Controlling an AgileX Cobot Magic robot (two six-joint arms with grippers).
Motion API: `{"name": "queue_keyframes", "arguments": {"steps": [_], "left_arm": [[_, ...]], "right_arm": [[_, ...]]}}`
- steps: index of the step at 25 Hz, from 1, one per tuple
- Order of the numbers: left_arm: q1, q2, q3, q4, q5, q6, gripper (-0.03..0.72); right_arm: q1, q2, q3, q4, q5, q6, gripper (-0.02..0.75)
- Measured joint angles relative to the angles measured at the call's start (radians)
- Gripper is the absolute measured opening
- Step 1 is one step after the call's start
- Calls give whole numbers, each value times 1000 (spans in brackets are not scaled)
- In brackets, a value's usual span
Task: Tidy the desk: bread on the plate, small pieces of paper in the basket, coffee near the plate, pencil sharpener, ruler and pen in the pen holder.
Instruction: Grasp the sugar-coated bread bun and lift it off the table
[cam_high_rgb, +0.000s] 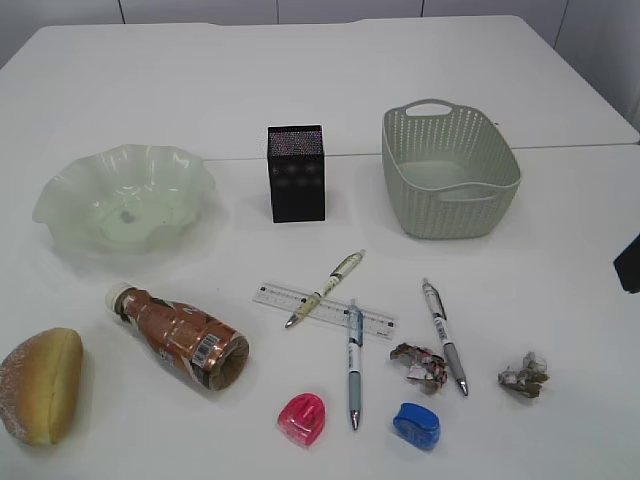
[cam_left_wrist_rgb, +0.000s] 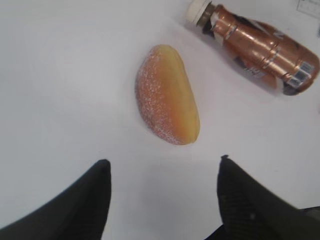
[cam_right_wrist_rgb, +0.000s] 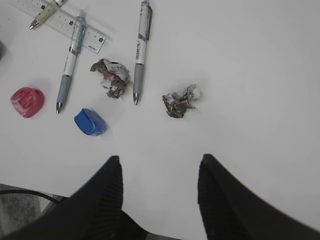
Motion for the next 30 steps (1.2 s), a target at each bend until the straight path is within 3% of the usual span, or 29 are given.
{"name": "queue_keyframes", "arguments": {"steps": [4, 7, 18, 23, 30], "left_arm": [[0, 106, 0, 0, -61, 0, 624], [0, 172, -1, -16, -107, -6, 656], [-8, 413, -2, -28, -213, -49, 661], [-79, 462, -4, -26, -282, -67, 661], [-158, 529, -9, 137, -322, -259, 662]], "right_arm": [[2, 0, 0, 0, 6, 0, 363], [2, 0, 0, 0, 9, 0, 363], [2, 0, -2, 2, 17, 0, 363], [2, 0, -2, 2, 19, 0, 363], [2, 0, -2, 2, 21, 0, 363]]}}
